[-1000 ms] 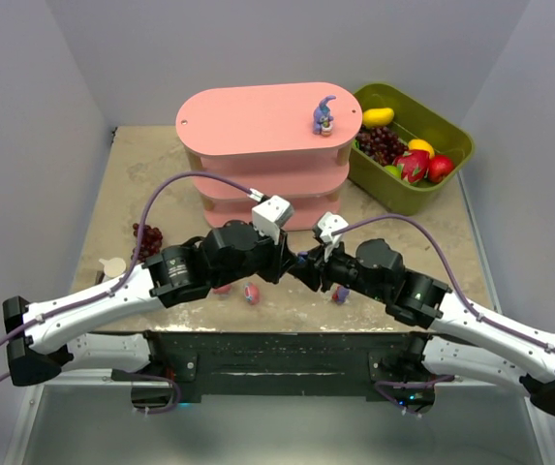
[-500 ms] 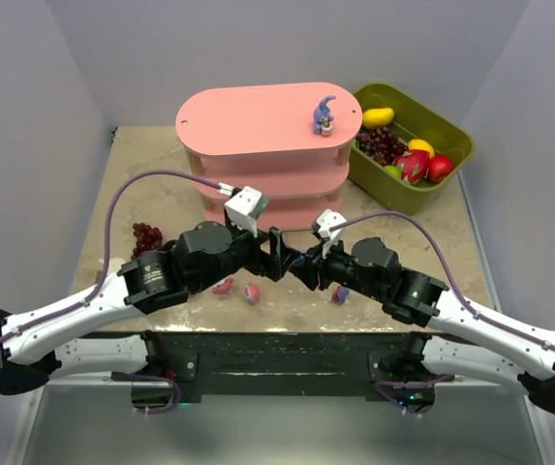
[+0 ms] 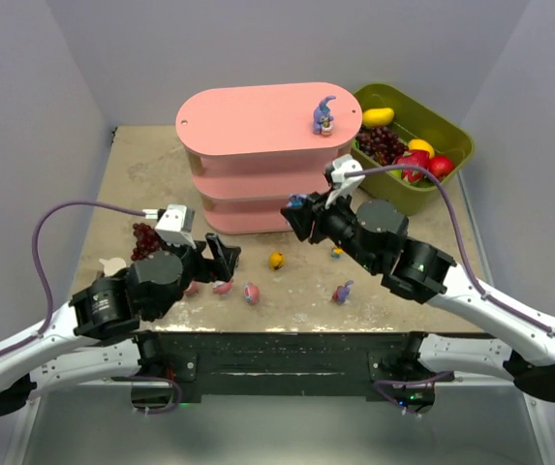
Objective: Place and organize the plastic toys onto the shelf
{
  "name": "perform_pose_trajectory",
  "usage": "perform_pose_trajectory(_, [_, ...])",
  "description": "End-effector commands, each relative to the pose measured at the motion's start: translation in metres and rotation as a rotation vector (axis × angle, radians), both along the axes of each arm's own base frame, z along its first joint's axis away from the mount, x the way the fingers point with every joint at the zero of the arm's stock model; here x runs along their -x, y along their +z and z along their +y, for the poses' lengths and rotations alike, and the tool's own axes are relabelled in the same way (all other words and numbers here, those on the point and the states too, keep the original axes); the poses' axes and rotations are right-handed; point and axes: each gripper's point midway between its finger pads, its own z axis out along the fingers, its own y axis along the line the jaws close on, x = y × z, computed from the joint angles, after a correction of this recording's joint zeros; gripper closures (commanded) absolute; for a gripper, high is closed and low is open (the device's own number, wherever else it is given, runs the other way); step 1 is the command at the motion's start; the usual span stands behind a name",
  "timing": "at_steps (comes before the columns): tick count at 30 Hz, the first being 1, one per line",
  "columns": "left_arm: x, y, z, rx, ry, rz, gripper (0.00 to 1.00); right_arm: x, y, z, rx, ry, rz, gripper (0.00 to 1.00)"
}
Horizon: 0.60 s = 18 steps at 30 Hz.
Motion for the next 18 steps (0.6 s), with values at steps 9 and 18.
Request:
perform_pose_trajectory(9, [0.0,-0.06,0.058,-0.133,0.211,0.071,0.13,-0.078,0.118,0.019,-0.223,-0.186,-0.101,0.98])
perform_pose_trajectory(18, [0.01,-0.071,0.067,-0.129,0.203,0.116,0.13,-0.131,0.125,0.036,-0.252,-0.246,-0.084,0.98])
